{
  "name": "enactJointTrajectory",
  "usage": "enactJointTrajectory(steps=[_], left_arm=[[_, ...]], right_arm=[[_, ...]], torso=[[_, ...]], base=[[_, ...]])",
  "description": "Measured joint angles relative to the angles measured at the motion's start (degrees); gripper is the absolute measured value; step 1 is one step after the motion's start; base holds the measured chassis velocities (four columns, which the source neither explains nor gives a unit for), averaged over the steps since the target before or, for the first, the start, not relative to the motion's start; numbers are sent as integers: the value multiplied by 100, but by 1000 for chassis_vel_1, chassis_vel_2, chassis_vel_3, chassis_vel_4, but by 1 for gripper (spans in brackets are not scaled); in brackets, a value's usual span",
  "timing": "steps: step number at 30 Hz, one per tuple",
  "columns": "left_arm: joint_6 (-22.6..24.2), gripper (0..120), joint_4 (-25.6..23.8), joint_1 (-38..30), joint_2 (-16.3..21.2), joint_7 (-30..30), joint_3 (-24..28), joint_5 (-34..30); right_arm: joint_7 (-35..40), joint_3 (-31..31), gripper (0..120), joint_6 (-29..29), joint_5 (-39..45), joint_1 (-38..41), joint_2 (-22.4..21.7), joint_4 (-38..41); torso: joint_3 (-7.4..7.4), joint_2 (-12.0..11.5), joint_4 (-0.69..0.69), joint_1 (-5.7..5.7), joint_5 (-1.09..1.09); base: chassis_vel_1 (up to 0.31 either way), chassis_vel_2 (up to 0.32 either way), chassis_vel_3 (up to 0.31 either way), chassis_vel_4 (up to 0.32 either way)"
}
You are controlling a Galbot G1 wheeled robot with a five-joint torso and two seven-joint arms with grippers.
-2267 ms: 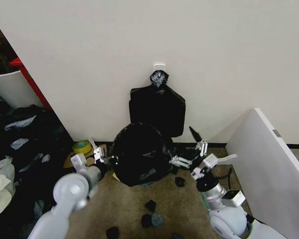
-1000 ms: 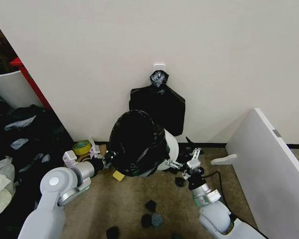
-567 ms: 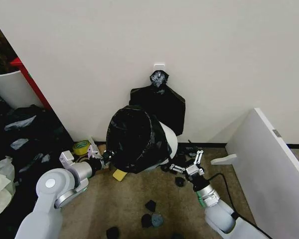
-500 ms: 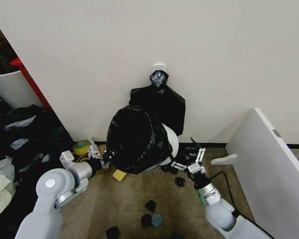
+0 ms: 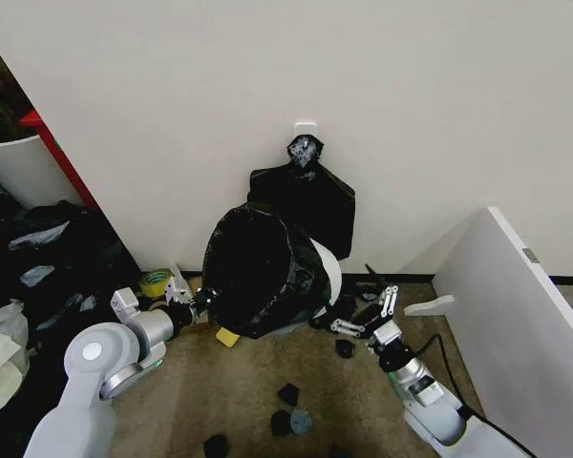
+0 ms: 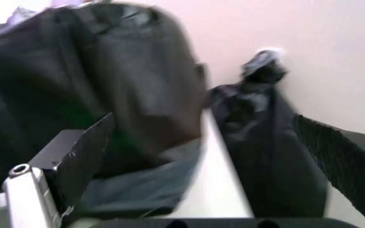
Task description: Place the garbage bag over the trash bin.
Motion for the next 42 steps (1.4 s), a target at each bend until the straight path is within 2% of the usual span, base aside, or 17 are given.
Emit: enactJointTrajectory(steps=[7,18,24,30,35,39,42], left_arm=[[-3,0,-41,-23,11,2,-12,-4],[-8,0,-55,-90,-81,-1,110,-8],[-13,0,-100,-128,-112,-21,162,-13],[-23,0,-104,-131,-100,-19,152,-18],[-23,0,-90,-140,-92,-14,141,-19],[-8,0,-25,-178,-70,3,144,5],[-7,0,11,-207,-44,34,159,48]], right_arm=[[-216,-191,100,2,-504,7,182,-300],[-422,-312,100,43,-579,235,501,-557],[412,-179,100,-463,-1477,322,584,-847],[1021,54,100,-674,-2226,400,543,-974],[1116,80,100,-593,-2086,386,430,-897],[448,20,100,-92,-1390,326,291,-755],[183,-20,100,-16,-1059,269,223,-615]], torso=[[0,0,0,0,0],[0,0,0,0,0],[0,0,0,0,1],[0,0,0,0,0],[0,0,1,0,1],[0,0,1,0,1],[0,0,0,0,0]], base=[[0,0,0,0],[0,0,0,0],[0,0,0,0],[0,0,0,0],[0,0,0,0],[0,0,0,0],[0,0,0,0]])
